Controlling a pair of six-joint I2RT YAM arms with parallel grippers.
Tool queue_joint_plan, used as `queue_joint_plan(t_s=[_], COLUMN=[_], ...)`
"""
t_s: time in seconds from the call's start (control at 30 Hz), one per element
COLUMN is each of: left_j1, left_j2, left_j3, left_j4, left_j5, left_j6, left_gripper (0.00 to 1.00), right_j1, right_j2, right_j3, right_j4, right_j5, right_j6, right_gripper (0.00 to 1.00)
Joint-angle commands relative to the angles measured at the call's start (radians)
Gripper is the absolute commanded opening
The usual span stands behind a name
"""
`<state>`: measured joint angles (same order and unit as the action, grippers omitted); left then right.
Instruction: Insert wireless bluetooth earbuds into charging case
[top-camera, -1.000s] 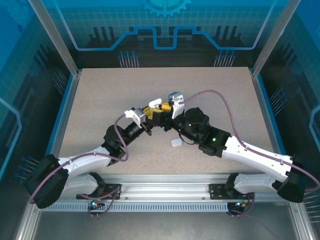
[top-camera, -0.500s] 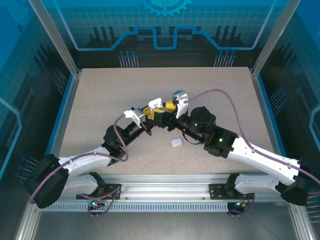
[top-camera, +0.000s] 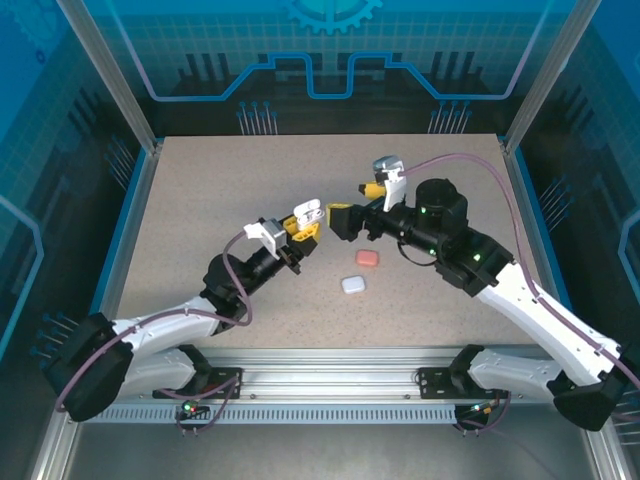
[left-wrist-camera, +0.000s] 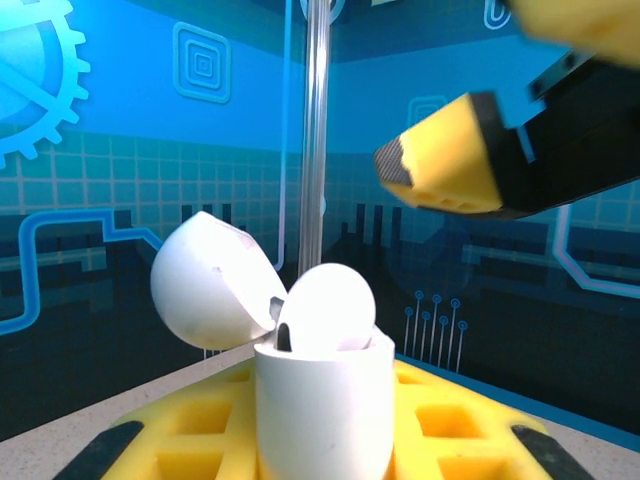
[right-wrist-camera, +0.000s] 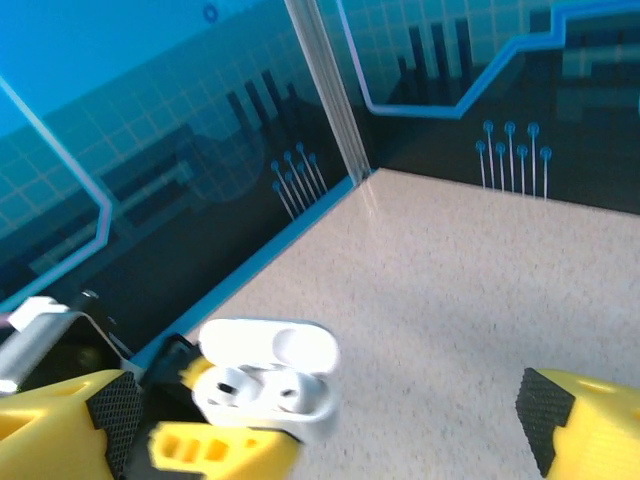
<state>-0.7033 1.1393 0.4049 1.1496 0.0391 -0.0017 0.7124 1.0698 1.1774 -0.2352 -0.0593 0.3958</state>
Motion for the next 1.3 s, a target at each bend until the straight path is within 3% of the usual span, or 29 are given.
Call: queue_joint_plan(t_s=[0.0,0.23,0.5,0.93,1.27], left_j1=[-0.005,0.032,0.092,0.104,0.105], left_j2=[-0.059,-0.126,-0.097,-0.01,0.004], left_j3=[-0.028,-0.006,-0.005,0.014,0.006], left_j4=[0.023,-0.059,0.034,0.133,0.119], left_j5=[0.065,0.284,0.416,0.449,0.433], left_j6=[-0.049,-0.145,-0.256,-0.301,-0.296], left_gripper=[0.12,0.12,0.12,0.12,0.12], right_j1=[-0.065,-0.103,-0.126,-0.054,-0.042], right_j2=[-0.013,-0.013,-0.004,0.119,0.125], right_j3=[-0.026,-0.045,-0.049,0.023,0.062], right_j4=[-0.065,-0.05,0.017,0.021,0.056], right_j5=[-0.247,-0.407,-0.584,-0.662,-0.662], right_j6=[0.006,-0.029,0.006,-0.005,-0.006], right_gripper=[1.0,1.0,1.0,0.99,0.82])
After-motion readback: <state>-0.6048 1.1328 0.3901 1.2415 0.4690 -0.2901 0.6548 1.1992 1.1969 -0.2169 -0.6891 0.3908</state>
